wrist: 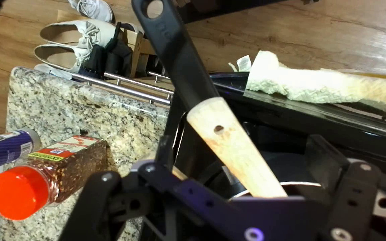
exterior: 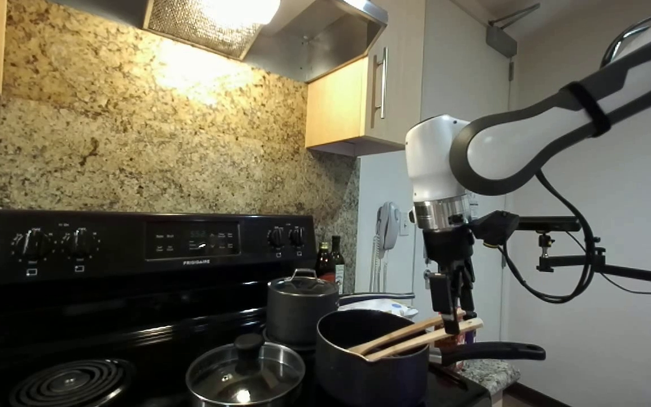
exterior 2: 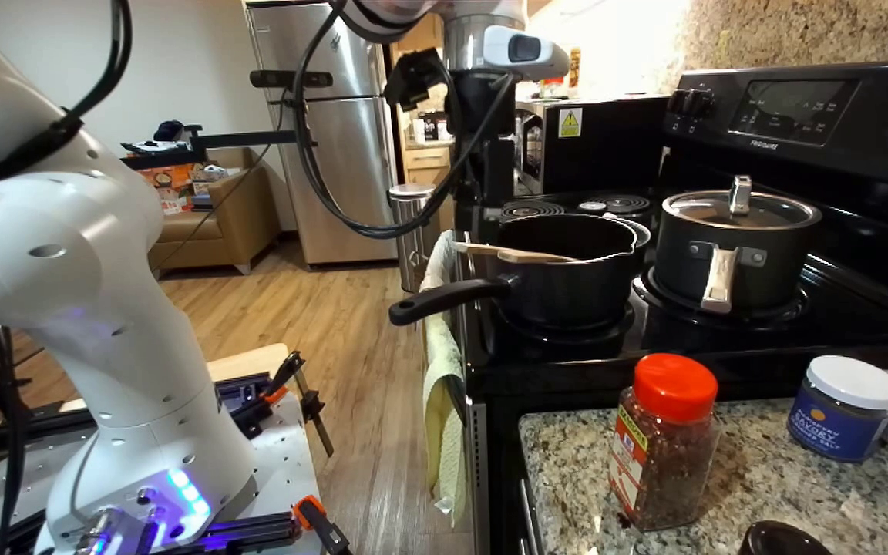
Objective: Take the spoons out of the black pot then put the lid on the pot
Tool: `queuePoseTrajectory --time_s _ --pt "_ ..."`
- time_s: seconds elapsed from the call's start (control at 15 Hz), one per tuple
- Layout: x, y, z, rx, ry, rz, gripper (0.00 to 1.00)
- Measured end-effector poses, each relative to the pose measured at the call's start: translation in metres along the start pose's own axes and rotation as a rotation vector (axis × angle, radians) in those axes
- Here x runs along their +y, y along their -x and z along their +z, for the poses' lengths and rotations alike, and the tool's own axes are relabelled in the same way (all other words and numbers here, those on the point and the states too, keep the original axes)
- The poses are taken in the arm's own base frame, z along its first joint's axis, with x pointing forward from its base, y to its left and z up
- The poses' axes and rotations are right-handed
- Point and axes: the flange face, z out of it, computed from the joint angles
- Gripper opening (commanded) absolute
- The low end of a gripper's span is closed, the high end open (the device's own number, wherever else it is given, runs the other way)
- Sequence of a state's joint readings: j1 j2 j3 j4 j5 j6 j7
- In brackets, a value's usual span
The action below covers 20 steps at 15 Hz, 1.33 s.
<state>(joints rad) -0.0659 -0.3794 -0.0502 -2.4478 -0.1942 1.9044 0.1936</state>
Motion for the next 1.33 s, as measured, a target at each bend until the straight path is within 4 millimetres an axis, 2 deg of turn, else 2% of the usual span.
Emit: queuePoseTrajectory --time_s 0.53,0.6,0.73,1.33 --pt "-0.004 -0.014 0.011 -0.037 -0.023 -0.033 1.00" --pt "-0.004 -0.014 0.012 -0.042 -0.031 -0.030 0.75" --pt "-0.004 -0.014 0.013 -0.049 -0.048 -0.020 0.67" --pt "0.000 -0.015 0.016 -0.059 -0.084 0.004 0.08"
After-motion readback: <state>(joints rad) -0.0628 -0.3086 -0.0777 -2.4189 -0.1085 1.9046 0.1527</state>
